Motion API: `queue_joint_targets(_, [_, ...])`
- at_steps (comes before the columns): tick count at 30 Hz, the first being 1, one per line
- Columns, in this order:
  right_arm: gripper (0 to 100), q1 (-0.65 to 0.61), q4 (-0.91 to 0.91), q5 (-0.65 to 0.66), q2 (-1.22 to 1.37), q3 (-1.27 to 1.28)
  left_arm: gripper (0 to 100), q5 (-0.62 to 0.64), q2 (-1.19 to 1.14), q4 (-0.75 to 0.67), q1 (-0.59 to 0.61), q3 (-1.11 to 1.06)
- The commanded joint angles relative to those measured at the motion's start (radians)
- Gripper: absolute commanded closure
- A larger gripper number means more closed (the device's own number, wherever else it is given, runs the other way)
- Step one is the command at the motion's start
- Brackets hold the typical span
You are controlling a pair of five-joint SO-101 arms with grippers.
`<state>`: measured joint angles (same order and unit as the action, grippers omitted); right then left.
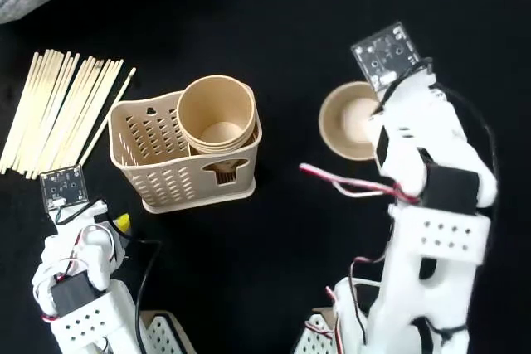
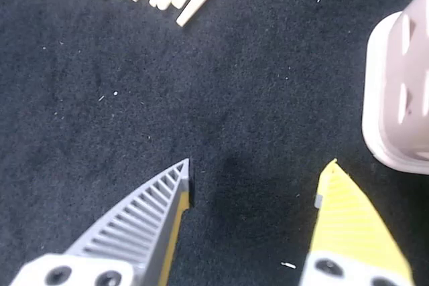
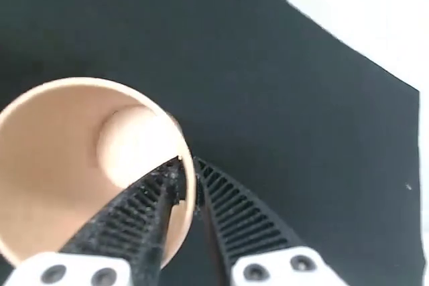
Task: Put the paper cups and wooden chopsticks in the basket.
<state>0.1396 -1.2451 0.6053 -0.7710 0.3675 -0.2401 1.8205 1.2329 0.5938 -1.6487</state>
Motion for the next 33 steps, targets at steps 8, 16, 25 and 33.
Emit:
queue_joint_targets(8, [98.6,-0.416,-0.209,-0.236,-0.027,-0.470,70,-0.008,0.003,-0.017,-0.013,0.004])
queue_joint_targets(16, [98.6,-0.663,-0.114,-0.334,-0.027,-0.562,70,-0.008,0.003,-0.017,-0.013,0.004])
queue_joint_targets(25, [98.6,-0.697,0.014,-0.354,0.050,-0.384,70,-0.008,0.003,-0.017,-0.012,0.004])
queue_joint_targets(33, [98.6,-0.634,0.080,-0.354,0.104,-0.289,70,-0.008,0.003,-0.017,-0.012,0.004])
